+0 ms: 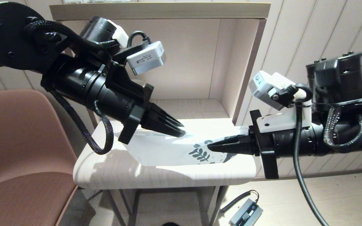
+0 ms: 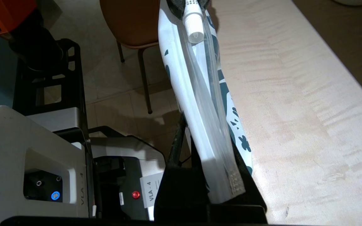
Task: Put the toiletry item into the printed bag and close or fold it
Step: Place the toothpaste in the storage bag
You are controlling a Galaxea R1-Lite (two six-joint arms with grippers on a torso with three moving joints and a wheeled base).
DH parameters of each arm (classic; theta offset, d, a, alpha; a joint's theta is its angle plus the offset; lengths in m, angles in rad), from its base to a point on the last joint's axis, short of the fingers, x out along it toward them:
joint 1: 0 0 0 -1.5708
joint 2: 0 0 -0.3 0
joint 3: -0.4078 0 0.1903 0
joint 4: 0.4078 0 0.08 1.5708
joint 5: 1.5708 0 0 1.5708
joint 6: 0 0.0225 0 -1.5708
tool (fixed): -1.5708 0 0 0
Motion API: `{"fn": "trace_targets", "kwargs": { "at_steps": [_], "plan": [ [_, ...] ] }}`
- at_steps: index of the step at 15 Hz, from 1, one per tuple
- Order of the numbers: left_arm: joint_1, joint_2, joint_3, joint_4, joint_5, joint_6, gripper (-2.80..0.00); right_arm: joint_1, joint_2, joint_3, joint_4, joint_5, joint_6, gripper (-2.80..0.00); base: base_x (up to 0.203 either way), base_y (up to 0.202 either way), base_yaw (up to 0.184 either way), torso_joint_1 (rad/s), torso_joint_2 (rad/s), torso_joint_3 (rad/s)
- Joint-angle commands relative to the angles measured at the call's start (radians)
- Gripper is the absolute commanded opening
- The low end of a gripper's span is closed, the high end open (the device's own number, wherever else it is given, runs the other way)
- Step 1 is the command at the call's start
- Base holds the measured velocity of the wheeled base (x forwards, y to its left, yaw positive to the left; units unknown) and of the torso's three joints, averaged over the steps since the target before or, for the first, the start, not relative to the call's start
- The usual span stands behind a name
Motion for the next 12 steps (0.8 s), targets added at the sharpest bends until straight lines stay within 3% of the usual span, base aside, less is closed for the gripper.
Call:
{"fn": "trace_targets", "kwargs": {
  "at_steps": [1,7,12],
  "plan": [
    [0.006,-0.001,0.001,0.004,-0.005,0.005,-2.80,0.001,0.000,-0.004,0.000,0.004,-0.002,-2.80,0.000,0.000,0.000,0.000,0.00,0.000],
    [0.008,-0.006,-0.082,0.005,-0.007,-0.004,-2.80,-0.001,0.005,0.001,-0.006,0.004,-0.001,-2.80,0.000,0.000,0.000,0.000,0.00,0.000],
    [0.008,-0.017,-0.077,0.014,-0.003,-0.006,-2.80,0.001,0.000,-0.004,-0.008,0.001,0.007,-2.80,0.000,0.000,0.000,0.000,0.00,0.000]
  ]
}}
